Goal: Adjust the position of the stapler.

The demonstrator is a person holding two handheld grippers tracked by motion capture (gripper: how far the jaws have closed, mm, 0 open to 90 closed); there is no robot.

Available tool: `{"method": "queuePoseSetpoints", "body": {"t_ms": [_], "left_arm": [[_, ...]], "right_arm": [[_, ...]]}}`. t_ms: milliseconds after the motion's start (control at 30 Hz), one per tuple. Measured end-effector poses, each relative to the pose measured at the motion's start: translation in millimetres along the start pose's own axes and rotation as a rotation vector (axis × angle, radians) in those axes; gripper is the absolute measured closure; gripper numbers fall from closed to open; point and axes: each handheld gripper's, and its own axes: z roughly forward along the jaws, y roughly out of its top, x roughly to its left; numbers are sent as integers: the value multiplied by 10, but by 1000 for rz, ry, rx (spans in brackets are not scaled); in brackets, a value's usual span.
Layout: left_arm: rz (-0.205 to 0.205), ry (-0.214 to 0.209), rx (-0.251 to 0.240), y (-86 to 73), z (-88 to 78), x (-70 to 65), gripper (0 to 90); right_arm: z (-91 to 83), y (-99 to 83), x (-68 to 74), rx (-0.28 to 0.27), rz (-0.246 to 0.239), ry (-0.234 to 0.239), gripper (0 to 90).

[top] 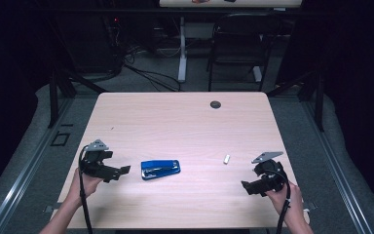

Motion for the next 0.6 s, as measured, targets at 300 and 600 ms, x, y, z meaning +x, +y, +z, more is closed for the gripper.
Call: {"method": "queuePoseSetpoints", "body": {"t_ms": [300,600], "left_arm": [[52,-16,5,27,50,-88,2],[93,-104,30,90,307,-143,78]], "right_arm": [[-9,15,8,-3,-24,3,82],[30,5,-6,3,-25,13,85]]}}
